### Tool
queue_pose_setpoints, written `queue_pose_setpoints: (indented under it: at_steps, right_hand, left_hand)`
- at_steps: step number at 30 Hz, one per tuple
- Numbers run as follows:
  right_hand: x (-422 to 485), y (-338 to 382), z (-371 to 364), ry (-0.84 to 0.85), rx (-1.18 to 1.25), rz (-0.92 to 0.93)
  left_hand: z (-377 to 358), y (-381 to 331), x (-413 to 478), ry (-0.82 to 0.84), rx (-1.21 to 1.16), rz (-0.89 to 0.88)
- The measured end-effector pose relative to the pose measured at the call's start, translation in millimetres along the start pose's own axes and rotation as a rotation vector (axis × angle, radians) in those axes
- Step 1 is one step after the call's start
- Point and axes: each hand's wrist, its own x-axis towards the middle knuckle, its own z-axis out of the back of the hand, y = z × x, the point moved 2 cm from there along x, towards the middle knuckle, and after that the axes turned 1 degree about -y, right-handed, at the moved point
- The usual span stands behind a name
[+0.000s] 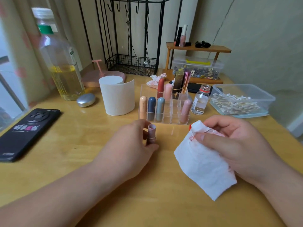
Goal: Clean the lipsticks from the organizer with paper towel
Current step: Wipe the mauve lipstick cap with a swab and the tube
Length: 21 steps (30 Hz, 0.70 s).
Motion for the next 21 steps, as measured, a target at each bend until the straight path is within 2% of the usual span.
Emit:
queue_pose_setpoints:
  at_steps: [4,7,9,11,15,18,21]
  right_hand:
    - [0,2,0,-0.119,0.047,0.065]
    - [-1,3,-3,-0.149,0.068,0.103]
    - [-3,4,-7,-0.13,0.051,0.137]
    - [-8,4,-14,-0.116,0.048,0.174]
    - [-20,2,-30,-0.204,0.052,0.317]
    - [-25,-4,-34,-0.175,-0.026,0.426]
    - [-23,-3,-33,-0.11,-0.012,0.438]
  left_hand:
    - [7,-10,-8,0.089,-0.295,0.049]
    - [8,-18,-16,0.141,-0.709,0.048]
    - [5,-22,-18,0.188,-0.859,0.042]
    - [2,-24,-19,0.228,-0.929,0.041]
    - [-5,-24,-21,0.311,-0.989,0.032]
    - [-6,-23,-21,0.331,-1.006,0.006]
    - [-8,-22,-21,0.338,-0.993,-0.034]
